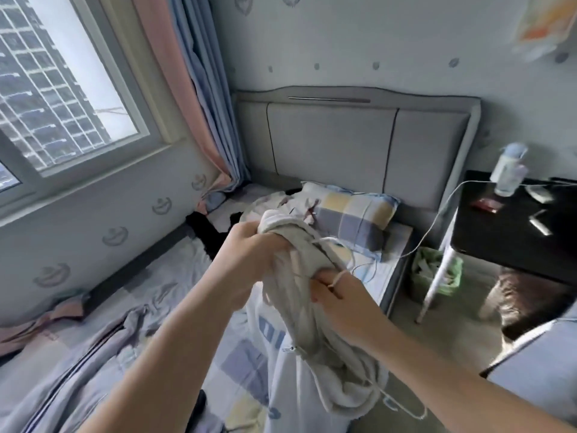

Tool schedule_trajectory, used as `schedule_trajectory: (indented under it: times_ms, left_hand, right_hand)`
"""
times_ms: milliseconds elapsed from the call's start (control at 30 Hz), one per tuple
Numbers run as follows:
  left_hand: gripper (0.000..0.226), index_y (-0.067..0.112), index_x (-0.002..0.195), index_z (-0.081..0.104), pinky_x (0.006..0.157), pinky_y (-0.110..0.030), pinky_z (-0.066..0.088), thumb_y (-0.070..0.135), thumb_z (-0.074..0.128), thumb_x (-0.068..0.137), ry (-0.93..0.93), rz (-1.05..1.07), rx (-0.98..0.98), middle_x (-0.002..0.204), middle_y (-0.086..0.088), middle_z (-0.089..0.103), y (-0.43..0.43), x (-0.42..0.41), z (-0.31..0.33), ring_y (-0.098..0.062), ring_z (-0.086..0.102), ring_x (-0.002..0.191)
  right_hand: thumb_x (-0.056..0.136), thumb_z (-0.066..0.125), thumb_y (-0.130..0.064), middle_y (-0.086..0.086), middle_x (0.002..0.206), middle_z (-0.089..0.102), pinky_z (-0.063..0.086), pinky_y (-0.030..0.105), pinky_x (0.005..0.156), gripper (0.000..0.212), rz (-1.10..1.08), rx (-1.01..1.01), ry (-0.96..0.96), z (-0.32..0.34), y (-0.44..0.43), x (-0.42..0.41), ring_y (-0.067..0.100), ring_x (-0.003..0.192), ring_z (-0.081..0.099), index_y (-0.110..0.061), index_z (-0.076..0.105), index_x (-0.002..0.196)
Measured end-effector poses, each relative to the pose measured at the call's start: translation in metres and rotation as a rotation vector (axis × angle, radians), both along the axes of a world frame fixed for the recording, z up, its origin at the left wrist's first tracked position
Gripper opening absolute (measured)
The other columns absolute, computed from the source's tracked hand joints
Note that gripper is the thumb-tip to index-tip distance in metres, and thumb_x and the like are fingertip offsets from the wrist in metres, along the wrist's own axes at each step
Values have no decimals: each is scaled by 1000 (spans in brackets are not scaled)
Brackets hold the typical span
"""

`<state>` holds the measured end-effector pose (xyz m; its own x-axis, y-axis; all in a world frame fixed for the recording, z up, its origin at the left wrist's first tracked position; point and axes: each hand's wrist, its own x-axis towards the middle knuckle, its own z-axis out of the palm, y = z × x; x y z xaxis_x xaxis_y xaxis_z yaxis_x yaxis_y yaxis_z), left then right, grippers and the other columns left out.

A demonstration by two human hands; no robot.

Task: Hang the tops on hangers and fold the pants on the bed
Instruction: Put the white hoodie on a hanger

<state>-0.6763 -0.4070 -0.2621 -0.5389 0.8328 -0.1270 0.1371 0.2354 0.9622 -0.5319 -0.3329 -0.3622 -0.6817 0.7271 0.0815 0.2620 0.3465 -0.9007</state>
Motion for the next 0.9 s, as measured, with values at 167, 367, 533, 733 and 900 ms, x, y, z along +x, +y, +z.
schedule_trajectory:
  times_ms: [167,367,533,733,900]
  left_hand:
    - [20,-5,103,71,84,-54,54,-1,58,88,-189,-48,-48,103,-30,70,-9,29,-24,-46,68,94]
    - [32,-5,109,65,83,-51,58,7,70,80,-262,-104,-65,108,-30,68,-9,67,-34,-41,70,98]
    - [18,-2,106,67,87,-61,55,9,66,91,-88,-163,-100,107,-28,69,-11,64,-35,-41,69,98]
    - [52,25,71,58,61,-33,46,76,50,80,1141,-257,-96,85,11,58,-26,52,-33,-17,54,78]
    - [79,24,77,61,82,-33,45,94,26,71,1305,-473,-147,89,14,61,-26,27,-33,-16,56,89]
  right_hand:
    - [93,53,-35,-14,49,40,29,23,49,28,-109,-45,252,-4,-7,25,6,47,35,-28,58,67]
    - [100,51,-5,31,95,66,53,53,82,20,-148,-150,88,-19,-6,28,43,89,64,9,66,99]
    - [100,50,-1,5,76,68,50,26,63,25,-112,-201,303,-13,-6,42,10,71,60,-3,71,88]
    - [93,47,1,-21,50,51,33,7,47,53,86,-186,375,-2,-7,55,-4,45,46,-38,70,66]
    - [92,51,0,-19,55,53,31,14,47,45,198,-181,368,4,-4,63,-4,50,41,-33,73,71]
